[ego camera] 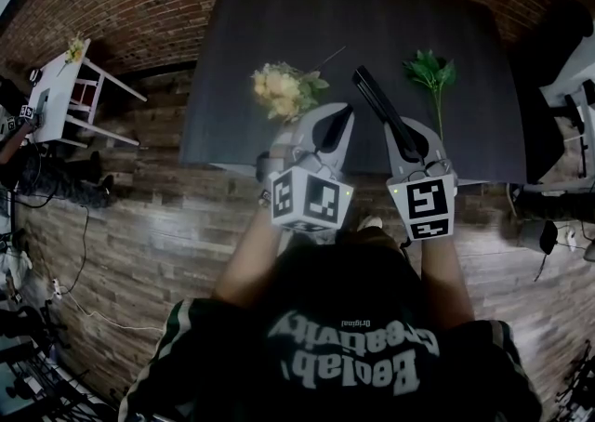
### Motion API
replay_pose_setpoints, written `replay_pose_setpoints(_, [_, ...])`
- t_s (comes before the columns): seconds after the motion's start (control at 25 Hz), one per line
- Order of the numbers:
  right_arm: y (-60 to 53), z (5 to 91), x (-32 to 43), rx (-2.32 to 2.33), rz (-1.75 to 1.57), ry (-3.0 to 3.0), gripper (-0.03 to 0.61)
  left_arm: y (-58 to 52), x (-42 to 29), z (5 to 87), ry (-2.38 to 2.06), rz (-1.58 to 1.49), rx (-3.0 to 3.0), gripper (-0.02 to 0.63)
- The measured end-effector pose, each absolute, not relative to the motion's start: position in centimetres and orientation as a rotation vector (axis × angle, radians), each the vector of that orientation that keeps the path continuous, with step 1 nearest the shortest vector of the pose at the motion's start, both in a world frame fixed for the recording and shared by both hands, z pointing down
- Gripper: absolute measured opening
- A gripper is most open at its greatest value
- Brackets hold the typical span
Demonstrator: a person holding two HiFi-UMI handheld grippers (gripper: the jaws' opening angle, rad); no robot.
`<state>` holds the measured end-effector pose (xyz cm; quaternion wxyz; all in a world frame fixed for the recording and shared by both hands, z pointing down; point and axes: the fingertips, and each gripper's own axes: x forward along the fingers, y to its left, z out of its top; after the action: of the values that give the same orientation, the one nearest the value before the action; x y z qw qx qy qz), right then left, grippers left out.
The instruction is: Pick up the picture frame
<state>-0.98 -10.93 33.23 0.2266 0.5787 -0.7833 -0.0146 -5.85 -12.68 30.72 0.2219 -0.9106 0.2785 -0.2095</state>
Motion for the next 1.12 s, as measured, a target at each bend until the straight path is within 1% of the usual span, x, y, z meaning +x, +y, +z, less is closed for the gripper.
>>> replay_pose_setpoints(1.12, [-12.6, 33.8, -1.1, 1.575, -0.062, -2.133, 0.017, -14.9, -6.4, 31.1, 0.782, -0.586, -2.513, 0.003])
